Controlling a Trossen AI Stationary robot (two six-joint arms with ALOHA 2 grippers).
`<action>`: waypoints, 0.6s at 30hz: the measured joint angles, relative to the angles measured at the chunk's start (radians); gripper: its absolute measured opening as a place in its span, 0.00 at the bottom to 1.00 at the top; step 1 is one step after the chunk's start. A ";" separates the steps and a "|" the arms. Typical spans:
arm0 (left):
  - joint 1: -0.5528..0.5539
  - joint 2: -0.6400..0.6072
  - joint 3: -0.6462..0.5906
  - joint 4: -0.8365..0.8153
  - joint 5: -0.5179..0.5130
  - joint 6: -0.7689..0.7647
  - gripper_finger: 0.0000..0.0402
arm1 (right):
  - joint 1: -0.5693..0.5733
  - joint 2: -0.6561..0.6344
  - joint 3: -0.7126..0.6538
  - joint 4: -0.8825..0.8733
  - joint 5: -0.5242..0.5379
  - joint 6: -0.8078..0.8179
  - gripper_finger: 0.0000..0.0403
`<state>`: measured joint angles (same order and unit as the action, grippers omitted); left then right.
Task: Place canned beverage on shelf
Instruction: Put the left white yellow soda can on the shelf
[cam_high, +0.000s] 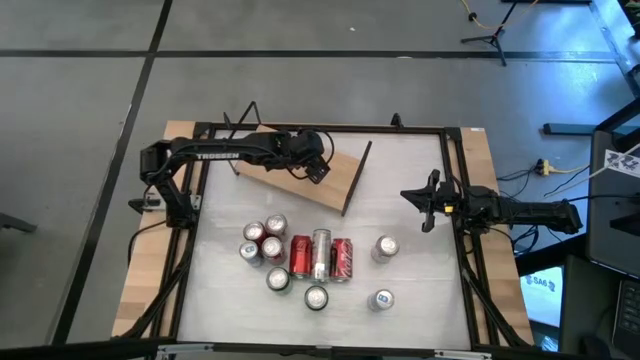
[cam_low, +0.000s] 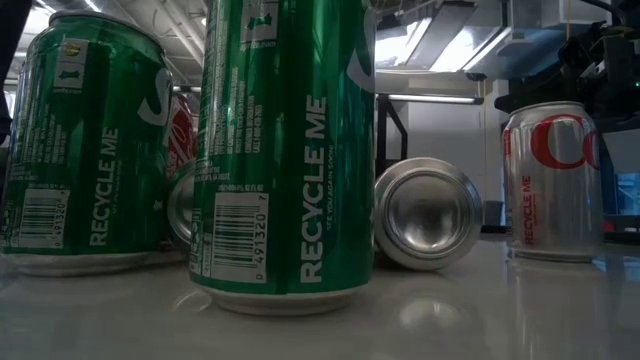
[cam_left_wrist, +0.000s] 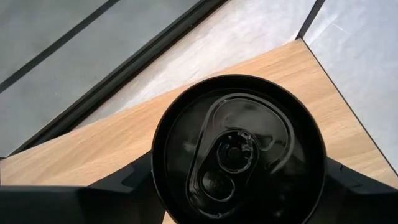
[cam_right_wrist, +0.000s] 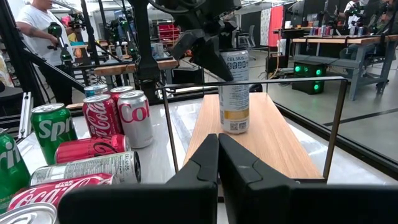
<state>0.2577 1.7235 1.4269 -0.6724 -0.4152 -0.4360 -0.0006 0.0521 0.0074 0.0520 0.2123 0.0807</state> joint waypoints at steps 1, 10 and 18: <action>0.000 0.000 0.000 0.000 0.002 0.001 0.64 | 0.000 0.000 0.000 0.000 0.000 0.000 0.01; 0.000 0.000 0.000 0.007 0.015 0.001 0.73 | 0.000 0.000 0.000 0.000 0.000 0.000 0.01; 0.000 0.000 0.000 0.004 0.016 0.001 0.74 | 0.000 0.000 0.000 0.000 0.000 0.000 0.01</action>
<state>0.2573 1.7233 1.4269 -0.6681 -0.3993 -0.4347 -0.0006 0.0520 0.0074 0.0517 0.2123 0.0807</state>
